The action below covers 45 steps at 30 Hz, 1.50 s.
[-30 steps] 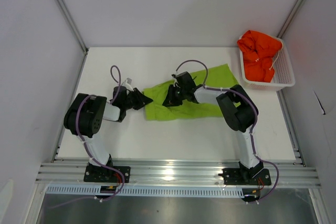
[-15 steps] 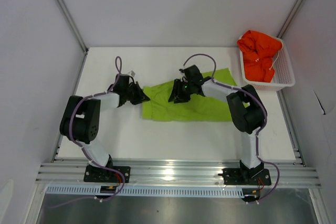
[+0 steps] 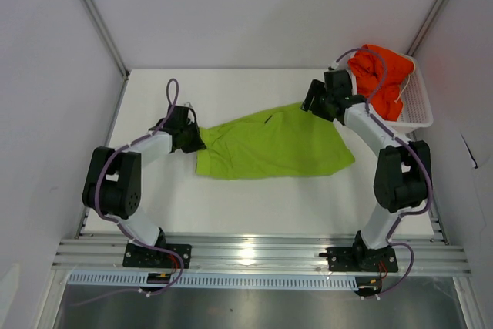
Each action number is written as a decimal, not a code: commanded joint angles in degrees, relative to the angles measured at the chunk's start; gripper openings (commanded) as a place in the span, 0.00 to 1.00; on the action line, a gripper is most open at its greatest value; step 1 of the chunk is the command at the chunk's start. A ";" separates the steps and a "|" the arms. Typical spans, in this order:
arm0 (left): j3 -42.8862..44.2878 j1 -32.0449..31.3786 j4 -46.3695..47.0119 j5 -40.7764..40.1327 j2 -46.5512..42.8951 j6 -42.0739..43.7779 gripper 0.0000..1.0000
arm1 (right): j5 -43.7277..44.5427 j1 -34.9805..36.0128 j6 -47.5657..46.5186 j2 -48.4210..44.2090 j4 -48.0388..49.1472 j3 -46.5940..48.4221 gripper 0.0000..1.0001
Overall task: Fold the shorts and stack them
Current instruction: Fold the shorts
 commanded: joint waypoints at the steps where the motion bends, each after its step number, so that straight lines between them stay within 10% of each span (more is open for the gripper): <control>1: -1.33 -1.55 0.38 -3.86 -3.15 3.84 0.00 | 8.47 -1.93 0.84 3.37 -1.47 3.68 0.68; 32: -0.89 -3.67 0.21 -4.48 -0.17 4.90 0.00 | 7.96 -5.80 10.16 33.37 -3.60 30.17 0.63; 42: -0.63 -3.67 -0.23 -4.92 -0.08 4.72 0.00 | 9.98 -5.98 10.34 30.39 1.94 26.13 0.00; 45: -0.80 -3.67 -0.23 -4.92 -0.34 4.64 0.00 | 9.63 -6.50 10.34 28.90 5.88 23.15 0.00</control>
